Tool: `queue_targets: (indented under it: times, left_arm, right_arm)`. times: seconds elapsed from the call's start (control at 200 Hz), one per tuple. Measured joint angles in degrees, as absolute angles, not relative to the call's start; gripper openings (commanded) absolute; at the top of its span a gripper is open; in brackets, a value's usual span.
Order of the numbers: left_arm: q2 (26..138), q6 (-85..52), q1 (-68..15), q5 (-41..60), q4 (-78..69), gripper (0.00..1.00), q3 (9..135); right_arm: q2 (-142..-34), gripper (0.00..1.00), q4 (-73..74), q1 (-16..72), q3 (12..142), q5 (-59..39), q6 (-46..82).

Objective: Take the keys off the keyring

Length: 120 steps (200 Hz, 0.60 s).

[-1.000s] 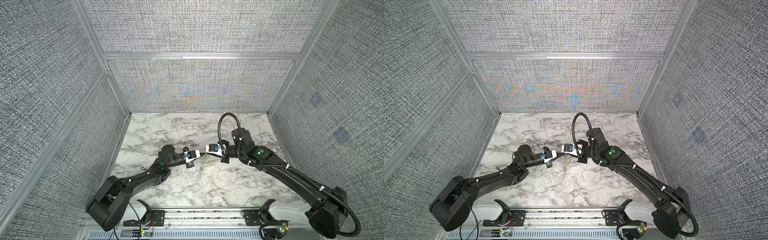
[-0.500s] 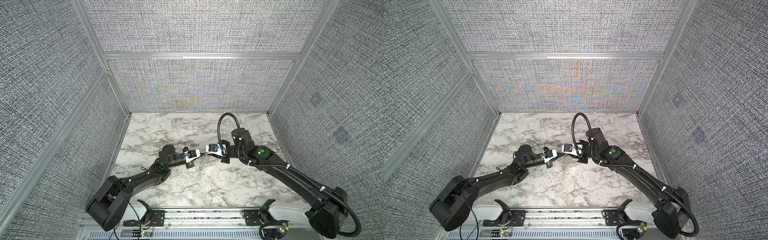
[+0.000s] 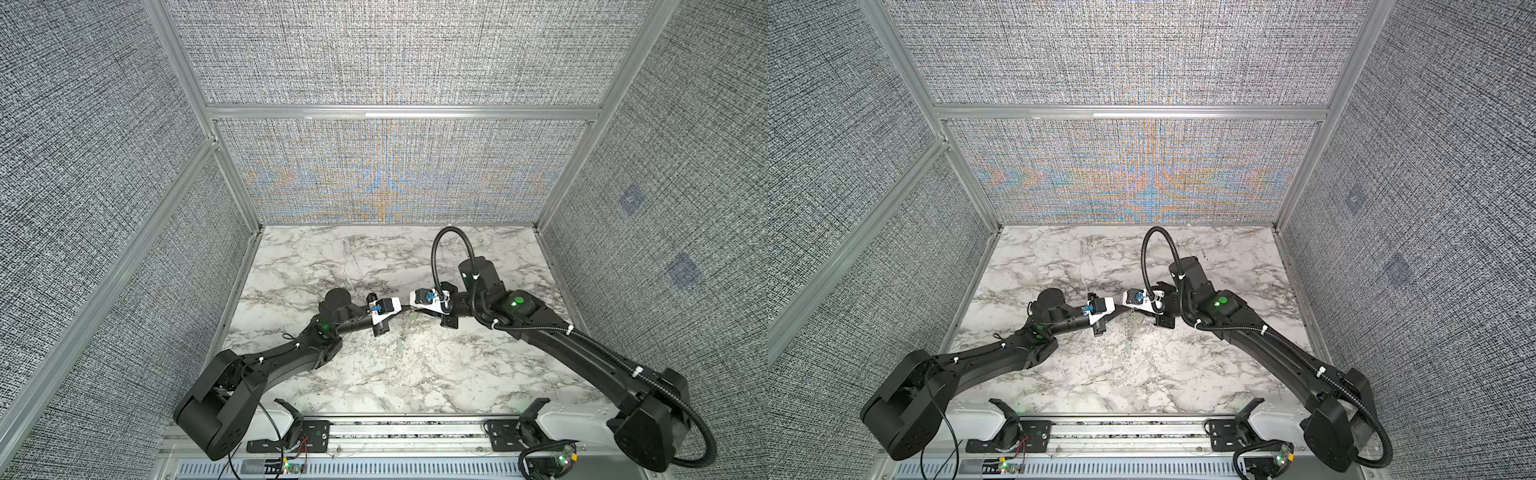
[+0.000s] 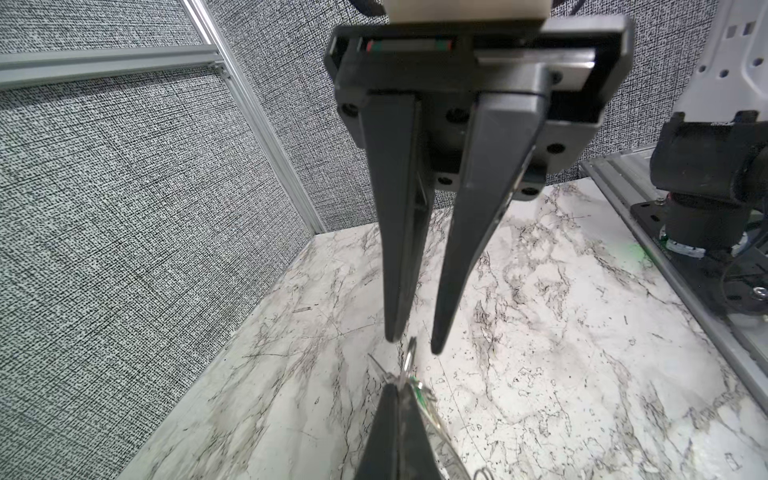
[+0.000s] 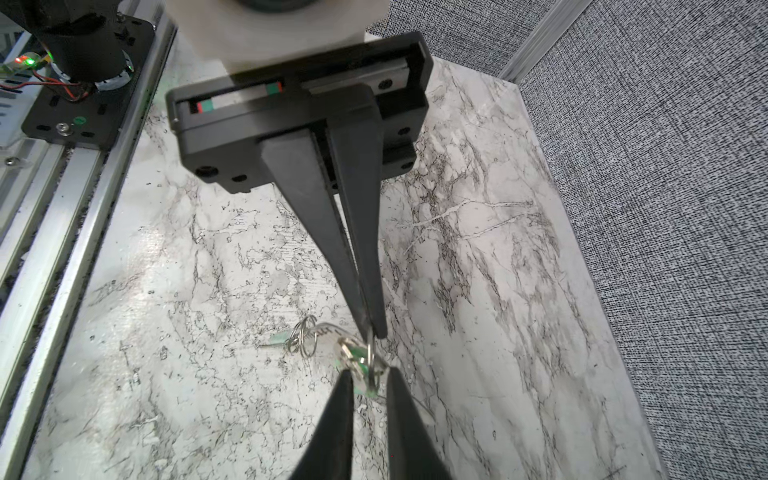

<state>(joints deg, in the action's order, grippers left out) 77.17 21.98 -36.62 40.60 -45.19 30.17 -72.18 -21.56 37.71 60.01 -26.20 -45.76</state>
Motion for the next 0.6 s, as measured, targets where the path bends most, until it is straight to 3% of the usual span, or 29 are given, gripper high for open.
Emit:
queue_targets:
  times: [0.245,0.285,0.31,0.6]
  left_arm:
    - [77.19,21.17,-36.67,40.95,-45.17,0.00,30.11]
    - [77.19,21.17,-36.67,41.01,-45.17,0.18,30.11]
    - [77.19,21.19,-36.67,41.08,-45.12,0.22,30.11]
    - [75.92,27.64,-36.73,41.15,-38.00,0.19,33.06]
  right_arm:
    - [-72.31,0.00,-20.82,37.78,59.48,-25.96,-45.63]
    - [-72.29,0.00,-20.78,37.78,59.48,-25.96,-45.65]
    - [-72.25,0.00,-20.78,37.80,59.46,-25.96,-45.65]
    - [-72.31,0.00,-21.54,37.78,59.48,-26.00,-46.33]
